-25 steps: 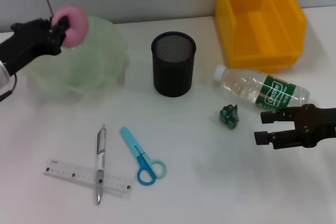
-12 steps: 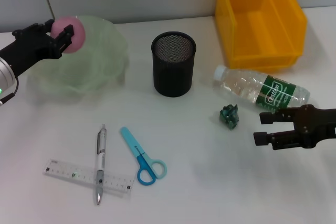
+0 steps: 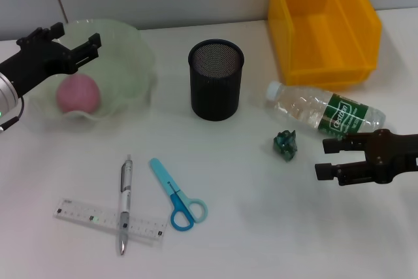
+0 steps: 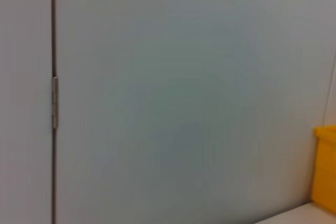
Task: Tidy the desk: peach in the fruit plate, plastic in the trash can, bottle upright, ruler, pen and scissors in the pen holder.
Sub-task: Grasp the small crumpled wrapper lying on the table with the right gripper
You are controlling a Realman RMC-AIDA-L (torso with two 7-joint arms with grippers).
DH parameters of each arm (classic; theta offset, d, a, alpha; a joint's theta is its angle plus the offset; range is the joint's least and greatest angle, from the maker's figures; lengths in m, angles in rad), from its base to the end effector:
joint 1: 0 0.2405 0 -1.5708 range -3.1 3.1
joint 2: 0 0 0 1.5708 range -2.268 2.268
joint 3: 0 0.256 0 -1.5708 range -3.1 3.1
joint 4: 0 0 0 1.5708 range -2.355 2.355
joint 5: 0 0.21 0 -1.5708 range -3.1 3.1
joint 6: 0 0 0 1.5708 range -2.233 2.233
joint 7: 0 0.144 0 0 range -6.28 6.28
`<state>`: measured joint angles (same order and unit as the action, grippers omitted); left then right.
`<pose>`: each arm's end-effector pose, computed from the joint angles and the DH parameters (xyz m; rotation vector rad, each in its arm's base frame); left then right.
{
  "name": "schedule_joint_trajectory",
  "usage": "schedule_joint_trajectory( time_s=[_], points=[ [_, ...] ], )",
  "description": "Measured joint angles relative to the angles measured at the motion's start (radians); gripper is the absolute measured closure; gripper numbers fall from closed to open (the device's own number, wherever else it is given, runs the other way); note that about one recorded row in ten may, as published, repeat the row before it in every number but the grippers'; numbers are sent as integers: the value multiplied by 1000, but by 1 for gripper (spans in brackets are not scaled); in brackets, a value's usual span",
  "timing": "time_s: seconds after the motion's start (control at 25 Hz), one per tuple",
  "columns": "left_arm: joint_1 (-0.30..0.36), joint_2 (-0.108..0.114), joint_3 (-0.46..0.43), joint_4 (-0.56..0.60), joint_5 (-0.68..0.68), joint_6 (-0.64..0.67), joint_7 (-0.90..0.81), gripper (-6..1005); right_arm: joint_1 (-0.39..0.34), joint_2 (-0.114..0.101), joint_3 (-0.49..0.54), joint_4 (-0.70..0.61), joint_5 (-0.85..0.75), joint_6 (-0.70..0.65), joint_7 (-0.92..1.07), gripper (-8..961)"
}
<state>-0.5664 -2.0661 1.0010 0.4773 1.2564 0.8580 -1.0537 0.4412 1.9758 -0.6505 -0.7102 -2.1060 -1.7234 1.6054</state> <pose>-0.2742 0.4099 0.0015 -2.0911 -0.6313 -0.6470 0.3043 0.2967 0.0461 -2.7505 0.9706 0.5850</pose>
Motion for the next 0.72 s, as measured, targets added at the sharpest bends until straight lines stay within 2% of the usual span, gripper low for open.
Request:
schedule_joint_trajectory(
  time_s=[0.16, 0.28, 0.4, 0.44, 0.48, 0.64, 0.72],
  points=[
    [23, 5, 1, 33, 9, 105, -68, 219, 0, 0, 0, 0, 0, 2, -1, 136],
    [58, 10, 2, 105, 59, 218, -155, 178, 1, 0, 6, 0, 0, 2, -1, 137],
    [87, 24, 2, 212, 176, 370, -326, 179, 1, 0, 20, -1, 0, 1, -3, 137],
    [92, 41, 1, 246, 240, 446, -415, 179, 1, 0, 25, -4, 0, 1, -6, 137],
    [92, 41, 1, 246, 240, 446, -415, 179, 1, 0, 25, -4, 0, 1, -6, 137],
    [74, 68, 1, 250, 362, 596, -544, 180, 3, 0, 26, -6, 0, 0, -17, 138],
    [56, 69, 1, 248, 448, 643, -595, 181, 5, 0, 26, -8, 0, 0, -18, 138]
  ],
)
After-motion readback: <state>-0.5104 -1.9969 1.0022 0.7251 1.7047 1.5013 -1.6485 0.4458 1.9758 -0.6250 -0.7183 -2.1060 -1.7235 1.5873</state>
